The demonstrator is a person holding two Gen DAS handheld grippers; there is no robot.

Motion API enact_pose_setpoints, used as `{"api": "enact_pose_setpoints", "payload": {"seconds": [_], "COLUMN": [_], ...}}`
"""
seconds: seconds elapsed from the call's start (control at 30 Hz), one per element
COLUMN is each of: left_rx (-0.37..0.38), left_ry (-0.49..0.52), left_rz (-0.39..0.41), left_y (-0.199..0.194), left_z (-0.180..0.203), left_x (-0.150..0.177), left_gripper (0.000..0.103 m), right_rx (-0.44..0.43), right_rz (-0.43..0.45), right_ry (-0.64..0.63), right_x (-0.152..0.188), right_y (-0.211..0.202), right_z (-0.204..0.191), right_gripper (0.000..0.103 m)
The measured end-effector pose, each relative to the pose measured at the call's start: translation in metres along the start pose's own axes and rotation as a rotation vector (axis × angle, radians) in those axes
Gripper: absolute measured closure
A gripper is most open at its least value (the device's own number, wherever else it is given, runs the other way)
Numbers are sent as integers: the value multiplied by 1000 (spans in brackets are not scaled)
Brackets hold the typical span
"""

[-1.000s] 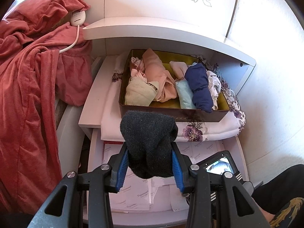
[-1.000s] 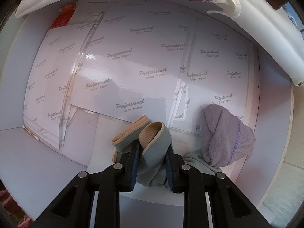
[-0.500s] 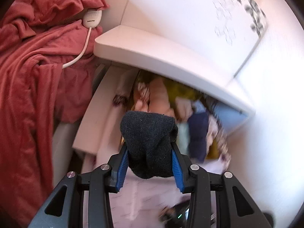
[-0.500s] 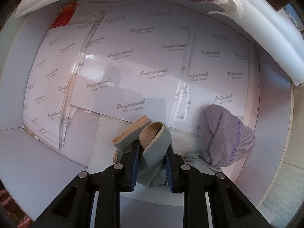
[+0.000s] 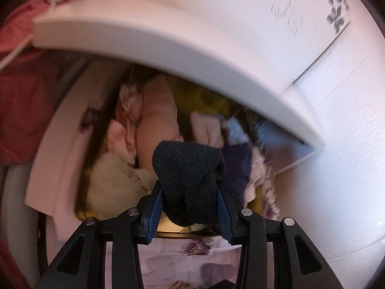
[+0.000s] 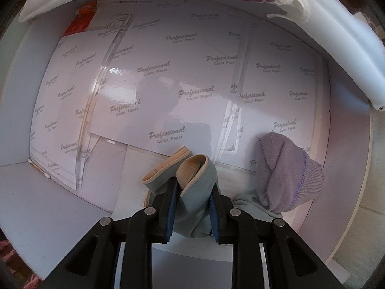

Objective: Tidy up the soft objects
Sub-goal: 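Carry the black sock with the left gripper into the gold tray, then open the left gripper to release the black sock in the tray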

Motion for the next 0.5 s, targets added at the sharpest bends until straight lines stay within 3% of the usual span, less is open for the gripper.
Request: {"api": "enact_pose_setpoints", "payload": {"seconds": [0.17,0.3,0.5], "left_rx": [-57,-73,-92], "left_ry": [25,28,57], "left_rz": [-76,-105,-83], "left_y": [35,44,37], "left_z": [1,-3,-4], "left_x": [11,20,28], "left_gripper": [59,51,42], "right_rx": [1,2,1], "right_rz": [-1,-2,-1], "right_ry": [-2,-1,-2], "right_x": [0,-1,-1], "right_y": [0,0,0], "right_z": [0,-1,0], "right_gripper": [79,79,79]}}
Point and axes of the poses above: each gripper's, at about its wrist camera, not at the fingertips, and y roughly the way its jaws point, z to its right, x to its underside, the point moved 3 cm from there along y, roughly the way its jaws point, and after that the axes turned 9 degrees about -x, right-handed, at the moved point
